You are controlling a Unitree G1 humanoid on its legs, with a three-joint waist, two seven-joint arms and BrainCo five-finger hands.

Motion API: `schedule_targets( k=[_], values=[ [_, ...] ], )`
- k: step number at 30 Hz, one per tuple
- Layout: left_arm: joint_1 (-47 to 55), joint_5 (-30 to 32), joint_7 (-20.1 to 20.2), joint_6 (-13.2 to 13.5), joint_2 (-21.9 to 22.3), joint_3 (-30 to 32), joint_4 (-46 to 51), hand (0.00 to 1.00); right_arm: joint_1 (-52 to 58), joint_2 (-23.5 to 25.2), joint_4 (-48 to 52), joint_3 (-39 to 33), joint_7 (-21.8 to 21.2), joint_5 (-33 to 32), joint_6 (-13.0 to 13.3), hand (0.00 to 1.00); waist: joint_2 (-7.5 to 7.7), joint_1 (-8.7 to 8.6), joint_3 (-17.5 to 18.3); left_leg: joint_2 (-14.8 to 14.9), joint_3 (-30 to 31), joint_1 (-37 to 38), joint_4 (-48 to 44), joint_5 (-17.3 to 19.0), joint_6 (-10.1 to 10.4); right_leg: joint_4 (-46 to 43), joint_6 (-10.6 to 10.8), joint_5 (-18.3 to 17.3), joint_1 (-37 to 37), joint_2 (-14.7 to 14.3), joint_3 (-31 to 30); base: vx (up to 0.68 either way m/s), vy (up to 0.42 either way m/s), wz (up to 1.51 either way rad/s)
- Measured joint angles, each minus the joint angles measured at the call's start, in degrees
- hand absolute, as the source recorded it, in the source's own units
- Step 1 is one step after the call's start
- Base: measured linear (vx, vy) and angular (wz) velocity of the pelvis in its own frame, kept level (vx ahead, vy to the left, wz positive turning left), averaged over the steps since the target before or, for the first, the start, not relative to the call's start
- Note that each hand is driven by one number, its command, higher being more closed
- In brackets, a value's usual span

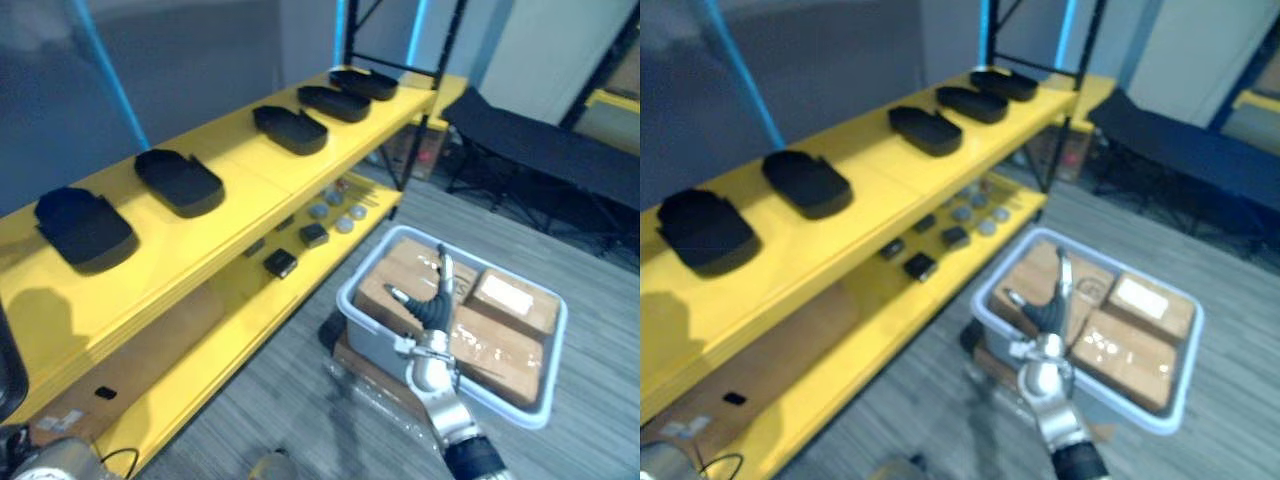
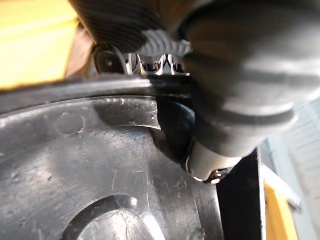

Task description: Walk over and take plastic housings, then place them on the shelf

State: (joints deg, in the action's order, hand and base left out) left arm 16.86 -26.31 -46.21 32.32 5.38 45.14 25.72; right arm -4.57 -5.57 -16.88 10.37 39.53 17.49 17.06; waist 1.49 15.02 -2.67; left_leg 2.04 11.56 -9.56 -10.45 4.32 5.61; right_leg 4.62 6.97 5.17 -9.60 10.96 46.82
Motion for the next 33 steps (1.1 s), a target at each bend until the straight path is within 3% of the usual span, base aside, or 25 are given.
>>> schedule_targets(
  k=[2,3,7,10,12,13,14,16,18,20,23,27,30,33],
  values=[
    [0.1,-3.1,4.1,0.0,0.1,-0.4,0.6,1.00,1.2,-1.0,0.0,-1.5,0.6,0.0,-1.2,0.00,-0.30,-0.05,0.0,-0.5,-2.5,-1.4,-0.9,-1.1,-0.3,0.0,0.3,-0.1,-2.5,0.4,4.9,0.02,0.079,1.47],
    [0.9,-5.9,6.0,0.1,0.3,-0.2,0.8,1.00,1.5,-1.2,-0.1,-1.8,0.7,0.3,-1.9,0.00,-0.08,0.96,0.1,-1.7,-1.7,-1.5,0.0,-1.7,-0.9,0.0,0.3,-0.1,-2.8,1.3,5.6,0.05,0.192,0.73],
    [1.6,-10.2,8.1,0.0,0.3,-0.3,1.1,1.00,1.0,-0.4,0.0,-1.8,0.5,1.3,-2.1,0.00,-0.65,1.74,-0.4,-3.5,0.5,-1.5,1.1,-3.3,-1.6,-3.1,0.2,-0.3,-2.9,3.6,6.5,0.01,0.186,0.46],
    [2.3,-10.3,9.0,0.0,0.1,-2.5,3.3,1.00,1.1,-0.4,0.5,-1.9,-0.7,1.3,-1.5,0.00,-0.70,0.93,-1.7,-4.3,1.1,-1.4,1.3,-3.0,-2.0,-6.5,-1.1,-3.0,-2.7,4.8,3.4,-0.07,0.074,0.19],
    [0.6,-10.0,11.1,-0.1,-0.2,-5.8,4.4,1.00,2.5,-0.5,1.4,-1.9,-0.4,1.4,-0.2,0.00,0.24,-2.25,-4.3,-4.8,2.3,-1.6,2.2,-3.2,-2.3,-9.9,-3.8,-9.3,-2.3,5.1,-4.8,-0.10,0.002,0.84],
    [0.0,-10.0,11.5,-0.1,-0.3,-6.7,4.4,1.00,2.9,-0.6,1.6,-1.9,-0.1,1.5,0.1,0.00,0.28,-2.67,-4.9,-4.9,2.7,-1.7,2.3,-3.8,-2.1,-11.0,-4.0,-10.8,-1.9,5.0,-7.1,-0.09,-0.061,0.94],
    [-1.5,-11.1,12.3,-0.1,-0.7,-8.3,4.3,1.00,3.8,-0.7,2.4,-1.9,1.0,1.5,0.3,0.00,0.54,-3.49,-5.6,-5.0,4.6,-2.8,2.5,-5.2,-1.4,-13.5,-3.7,-13.4,-0.5,4.8,-11.0,-0.10,-0.089,0.78],
    [-3.9,-12.2,13.0,0.0,-1.1,-10.5,3.1,1.00,4.6,-1.2,3.0,-2.2,2.8,1.8,0.7,0.00,0.74,-4.02,-6.7,-4.9,7.0,-4.1,4.2,-7.7,-0.4,-16.5,-1.9,-15.4,1.6,4.5,-13.7,-0.10,-0.121,0.77],
    [-5.4,-13.5,12.8,0.1,-1.1,-12.7,2.4,1.00,4.4,-2.6,2.9,-2.9,3.3,3.6,0.7,0.00,-1.00,-4.15,-9.9,-4.4,8.5,-4.3,6.6,-10.7,0.8,-18.6,0.9,-17.3,2.8,4.5,-13.8,-0.11,-0.143,0.43],
    [-5.0,-13.7,12.7,0.3,-0.9,-12.7,2.5,1.00,4.4,-3.2,2.9,-3.0,3.5,4.8,1.5,0.00,-2.31,-4.28,-11.1,-3.9,8.5,-4.0,8.2,-12.0,1.0,-19.9,1.9,-17.7,3.7,4.5,-13.9,-0.10,-0.106,0.03],
    [-4.4,-13.7,12.9,1.4,-1.0,-13.0,2.5,1.00,4.3,-3.3,3.4,-3.0,4.3,6.5,3.4,0.00,-2.26,-4.81,-11.8,-4.0,8.4,-3.2,8.6,-12.1,1.0,-21.2,2.5,-18.8,3.6,5.1,-13.9,-0.06,-0.071,0.00],
    [-4.2,-13.7,14.0,1.4,-1.0,-14.6,2.9,1.00,2.8,-3.8,5.1,-3.1,5.6,7.7,4.7,0.00,-0.86,-4.72,-12.6,-5.5,8.5,-3.5,6.6,-10.9,0.2,-22.0,3.2,-19.6,2.6,6.4,-13.4,-0.01,-0.023,0.10],
    [-3.2,-13.6,16.1,-0.3,-1.0,-14.7,3.5,1.00,2.4,-3.9,5.2,-4.4,5.7,7.9,4.6,0.00,0.49,-4.67,-12.7,-7.9,8.7,-3.2,4.3,-8.8,-0.4,-22.0,3.4,-19.4,0.0,7.9,-11.6,0.03,0.022,0.29],
    [-1.7,-13.2,19.0,-1.4,-1.0,-14.8,4.8,1.00,2.5,-4.0,6.0,-5.7,5.8,7.8,4.6,0.00,1.02,-4.77,-12.4,-7.6,7.7,-2.3,3.9,-8.0,-0.9,-30.5,1.3,-16.7,2.9,9.6,-16.2,0.03,0.044,0.22]
  ],
)
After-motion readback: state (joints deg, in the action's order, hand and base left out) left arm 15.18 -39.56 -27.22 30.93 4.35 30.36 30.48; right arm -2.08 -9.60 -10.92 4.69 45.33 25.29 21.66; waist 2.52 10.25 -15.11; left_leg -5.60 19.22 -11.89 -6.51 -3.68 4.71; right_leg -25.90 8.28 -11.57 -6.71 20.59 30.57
